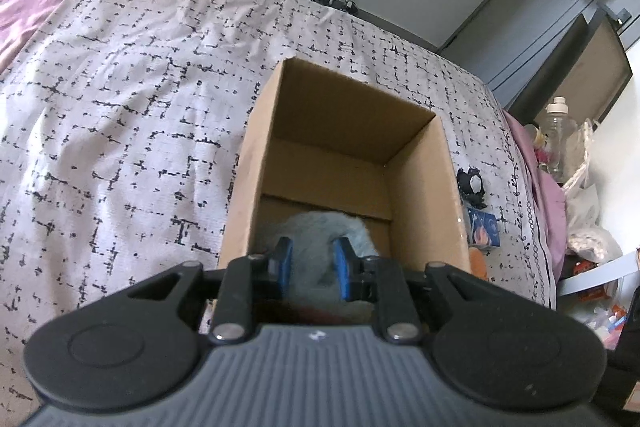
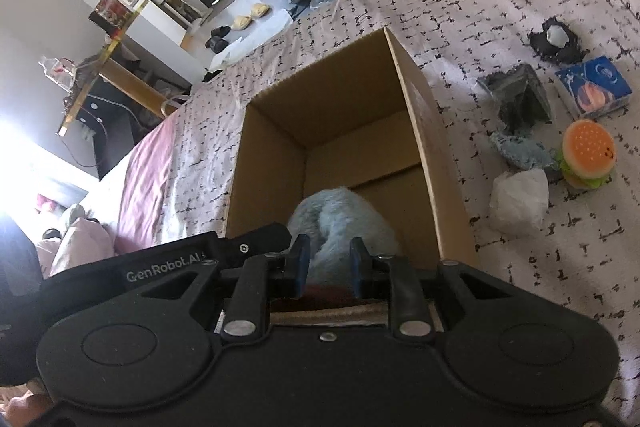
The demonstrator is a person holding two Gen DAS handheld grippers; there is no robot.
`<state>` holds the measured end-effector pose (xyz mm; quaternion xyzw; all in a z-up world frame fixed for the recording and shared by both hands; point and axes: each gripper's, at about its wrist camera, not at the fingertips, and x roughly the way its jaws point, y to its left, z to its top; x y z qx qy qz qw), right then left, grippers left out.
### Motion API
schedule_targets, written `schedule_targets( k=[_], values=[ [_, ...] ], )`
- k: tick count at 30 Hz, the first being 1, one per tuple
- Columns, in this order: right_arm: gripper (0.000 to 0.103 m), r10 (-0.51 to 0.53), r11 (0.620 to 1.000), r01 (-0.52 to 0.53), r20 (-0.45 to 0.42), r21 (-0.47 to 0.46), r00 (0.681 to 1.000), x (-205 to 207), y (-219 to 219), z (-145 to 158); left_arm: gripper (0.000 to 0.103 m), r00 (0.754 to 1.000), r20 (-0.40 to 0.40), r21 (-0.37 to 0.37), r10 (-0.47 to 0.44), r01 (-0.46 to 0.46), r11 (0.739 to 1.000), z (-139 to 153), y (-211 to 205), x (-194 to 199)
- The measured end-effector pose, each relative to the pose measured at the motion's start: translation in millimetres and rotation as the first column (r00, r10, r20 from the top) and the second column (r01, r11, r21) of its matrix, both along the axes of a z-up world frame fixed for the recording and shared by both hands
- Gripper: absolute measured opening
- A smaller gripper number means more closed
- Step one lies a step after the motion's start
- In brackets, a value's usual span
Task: Organize soft objects
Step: 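Lower the plush into the box and open the left gripper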
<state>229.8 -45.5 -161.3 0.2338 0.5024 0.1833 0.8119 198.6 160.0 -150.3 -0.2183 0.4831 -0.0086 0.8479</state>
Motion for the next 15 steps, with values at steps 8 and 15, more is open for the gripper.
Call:
schedule_targets(
  k=[8,15],
  values=[
    [0.054,-0.041,0.998,0.037,0.076,0.05,0.996,-11,-30,24,0.059,0.998,0.054,0.033,0.016,-0.018,0.999,28,-9,0],
    [0.065,-0.036,0.999,0.036,0.16,0.004,0.986,-23,-60,40,0.07,0.99,0.139,0.054,0.02,-0.027,0.998,45,-23,-5]
  ],
)
